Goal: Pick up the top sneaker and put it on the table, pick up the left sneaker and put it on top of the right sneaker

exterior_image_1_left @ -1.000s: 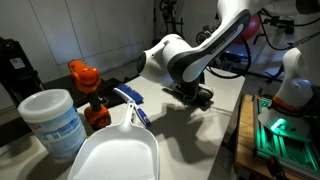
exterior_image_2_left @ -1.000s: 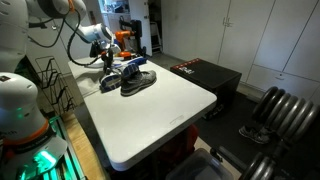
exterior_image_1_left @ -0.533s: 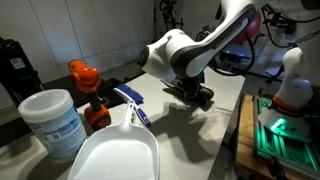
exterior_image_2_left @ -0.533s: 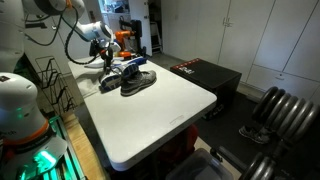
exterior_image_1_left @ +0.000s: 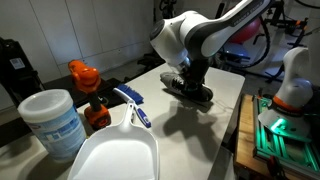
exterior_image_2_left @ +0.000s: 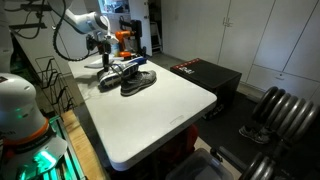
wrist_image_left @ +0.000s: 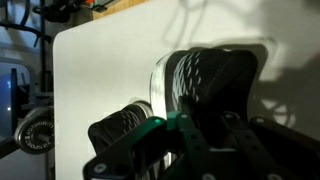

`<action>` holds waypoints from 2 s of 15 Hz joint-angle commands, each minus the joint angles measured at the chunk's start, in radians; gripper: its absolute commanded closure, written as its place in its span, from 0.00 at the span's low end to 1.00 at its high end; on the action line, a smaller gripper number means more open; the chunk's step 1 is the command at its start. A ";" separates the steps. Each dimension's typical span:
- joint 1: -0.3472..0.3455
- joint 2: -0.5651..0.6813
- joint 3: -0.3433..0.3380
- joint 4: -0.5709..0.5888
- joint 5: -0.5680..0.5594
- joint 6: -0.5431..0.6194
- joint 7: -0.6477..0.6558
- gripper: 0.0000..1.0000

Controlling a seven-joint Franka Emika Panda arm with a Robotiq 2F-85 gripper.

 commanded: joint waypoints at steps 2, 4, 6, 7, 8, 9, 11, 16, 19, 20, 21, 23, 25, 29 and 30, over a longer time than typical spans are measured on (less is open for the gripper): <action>-0.045 -0.097 0.023 -0.116 0.054 0.159 -0.005 0.96; -0.054 -0.145 0.024 -0.167 0.062 0.222 0.009 0.95; -0.062 -0.182 0.029 -0.210 0.061 0.273 0.004 0.95; -0.066 -0.187 0.033 -0.219 0.057 0.277 -0.013 0.95; -0.073 -0.176 0.035 -0.213 0.080 0.244 -0.042 0.95; -0.078 -0.164 0.036 -0.212 0.100 0.213 -0.061 0.95; -0.087 -0.145 0.036 -0.207 0.109 0.171 -0.092 0.95; -0.104 -0.130 0.033 -0.217 0.104 0.125 -0.133 0.59; -0.106 -0.107 0.033 -0.217 0.102 0.112 -0.161 0.43; -0.105 -0.095 0.032 -0.220 0.107 0.110 -0.165 0.36; -0.104 -0.087 0.031 -0.221 0.111 0.113 -0.170 0.66; -0.103 -0.082 0.029 -0.221 0.128 0.113 -0.176 0.74; -0.101 -0.107 0.028 -0.230 0.126 0.100 -0.162 0.88; -0.101 -0.173 0.032 -0.265 0.116 0.095 -0.151 0.98; -0.105 -0.200 0.030 -0.281 0.127 0.099 -0.135 0.97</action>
